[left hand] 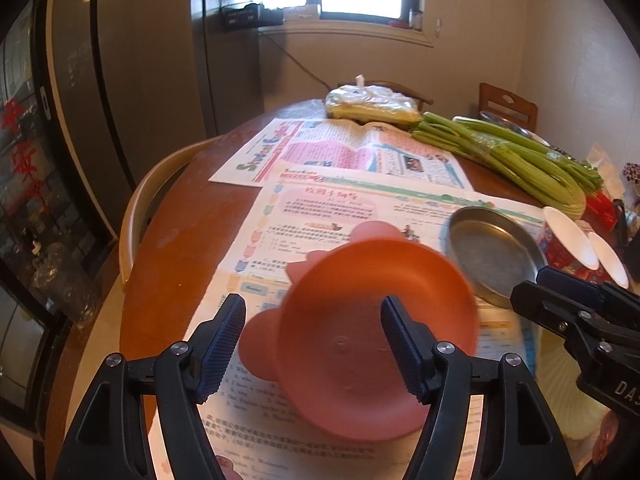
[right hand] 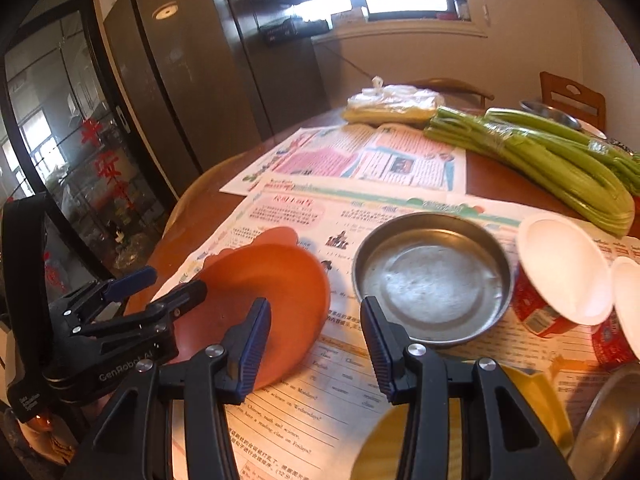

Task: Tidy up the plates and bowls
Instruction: 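Slide the orange plate toward the table edge with the left gripper, then grasp the rim of the yellow scalloped plate with the left gripper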

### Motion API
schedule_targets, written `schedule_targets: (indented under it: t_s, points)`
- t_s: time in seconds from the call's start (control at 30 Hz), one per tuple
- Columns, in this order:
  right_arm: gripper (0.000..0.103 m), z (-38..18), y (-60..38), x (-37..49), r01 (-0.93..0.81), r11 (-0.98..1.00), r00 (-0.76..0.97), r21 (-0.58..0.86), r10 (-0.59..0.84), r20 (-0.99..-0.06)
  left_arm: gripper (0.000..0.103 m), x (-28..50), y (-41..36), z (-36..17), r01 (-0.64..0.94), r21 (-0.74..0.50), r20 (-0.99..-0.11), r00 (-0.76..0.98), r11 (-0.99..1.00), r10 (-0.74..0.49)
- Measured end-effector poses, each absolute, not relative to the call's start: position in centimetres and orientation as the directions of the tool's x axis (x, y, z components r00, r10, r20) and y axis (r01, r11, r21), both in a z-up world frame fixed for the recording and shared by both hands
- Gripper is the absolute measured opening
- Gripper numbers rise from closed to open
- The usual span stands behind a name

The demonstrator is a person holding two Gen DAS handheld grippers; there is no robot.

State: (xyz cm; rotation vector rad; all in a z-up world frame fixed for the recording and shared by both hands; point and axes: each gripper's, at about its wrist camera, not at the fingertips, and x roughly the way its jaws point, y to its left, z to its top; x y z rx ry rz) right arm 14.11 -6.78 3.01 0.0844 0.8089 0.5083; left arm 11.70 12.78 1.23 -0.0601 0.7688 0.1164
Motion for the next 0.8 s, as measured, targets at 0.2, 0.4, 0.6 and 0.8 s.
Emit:
schedule_targets:
  t_s: [0.2, 0.4, 0.6, 0.8]
  points:
    - [0.047, 3.6, -8.6, 13.1, -0.396, 0.88, 0.593, 0.262, 0.463, -0.658, 0.072, 10.5, 10.9, 2.2, -0.088, -0.016, -0.682, 0.729, 0.996, 0.054]
    - [0.047, 3.9, -11.4, 11.7, -0.359, 0.894, 0.616, 0.268, 0.442, -0.652, 0.072, 9.9, 8.8, 2.5, -0.046, -0.013, -0.681, 0.732, 0.999, 0.025]
    - [0.047, 3.8, -13.9, 9.5, -0.341, 0.903, 0.625, 0.261, 0.425, -0.655, 0.072, 9.5, 6.4, 2.3, -0.002, -0.009, -0.691, 0.723, 1.0, -0.005]
    - [0.047, 3.8, -16.4, 7.0, -0.316, 0.914, 0.648, 0.254, 0.404, -0.645, 0.072, 8.8, 4.4, 1.9, 0.029, -0.002, -0.7, 0.714, 1.0, -0.022]
